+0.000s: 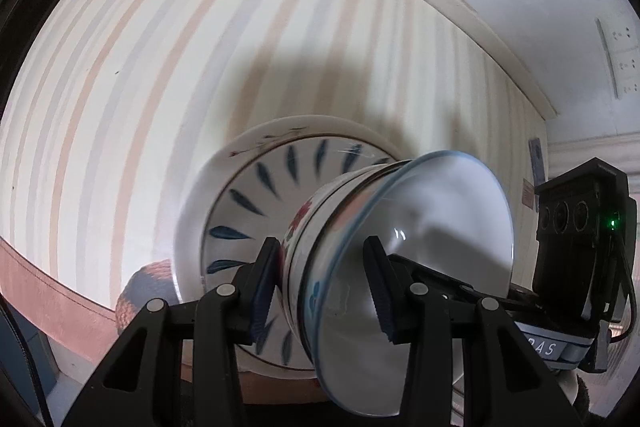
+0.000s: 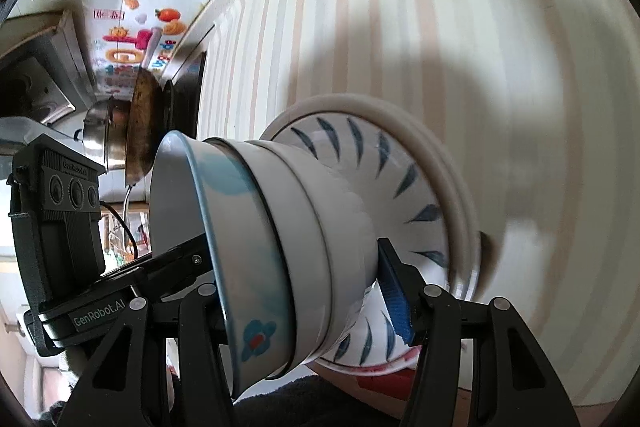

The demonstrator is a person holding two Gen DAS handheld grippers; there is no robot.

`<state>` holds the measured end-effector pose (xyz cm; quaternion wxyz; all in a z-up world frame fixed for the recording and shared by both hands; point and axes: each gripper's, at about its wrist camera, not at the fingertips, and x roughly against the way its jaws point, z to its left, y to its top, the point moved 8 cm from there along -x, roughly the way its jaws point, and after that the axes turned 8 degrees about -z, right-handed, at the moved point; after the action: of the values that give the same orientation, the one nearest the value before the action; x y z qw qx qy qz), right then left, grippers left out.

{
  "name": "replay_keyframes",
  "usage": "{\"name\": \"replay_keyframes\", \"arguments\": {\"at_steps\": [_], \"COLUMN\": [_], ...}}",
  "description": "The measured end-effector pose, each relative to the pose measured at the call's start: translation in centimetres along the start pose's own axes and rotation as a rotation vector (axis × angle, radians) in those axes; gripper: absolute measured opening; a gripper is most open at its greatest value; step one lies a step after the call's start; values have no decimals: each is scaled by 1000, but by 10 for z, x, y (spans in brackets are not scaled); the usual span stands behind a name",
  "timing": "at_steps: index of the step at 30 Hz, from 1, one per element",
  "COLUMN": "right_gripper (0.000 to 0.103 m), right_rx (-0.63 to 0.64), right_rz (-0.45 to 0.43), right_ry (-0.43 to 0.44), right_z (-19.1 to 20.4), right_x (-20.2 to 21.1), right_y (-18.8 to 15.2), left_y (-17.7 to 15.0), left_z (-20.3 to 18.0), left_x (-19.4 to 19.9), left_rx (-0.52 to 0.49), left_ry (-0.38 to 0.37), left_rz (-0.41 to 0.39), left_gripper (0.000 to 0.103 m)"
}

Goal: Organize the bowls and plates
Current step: 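Carry the bowl stack with both tools and lower it onto the plate stack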

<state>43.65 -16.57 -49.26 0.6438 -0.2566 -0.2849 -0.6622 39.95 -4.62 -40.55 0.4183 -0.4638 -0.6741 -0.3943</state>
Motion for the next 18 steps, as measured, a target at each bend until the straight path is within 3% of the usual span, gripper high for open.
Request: {"name": "replay_keyframes", "arguments": {"at_steps": [18], "right_gripper": [58], "right_rx": [14], "right_rz": [4], "right_ry": [-14], "right_z": [5], "right_x": [-22], "right_y": [5], "left_y": [-3], "left_z": [18], "left_x": [-3], "left_rx": [27], "left_ry": [9], "left_rz": [-1], "left_gripper": [40]}}
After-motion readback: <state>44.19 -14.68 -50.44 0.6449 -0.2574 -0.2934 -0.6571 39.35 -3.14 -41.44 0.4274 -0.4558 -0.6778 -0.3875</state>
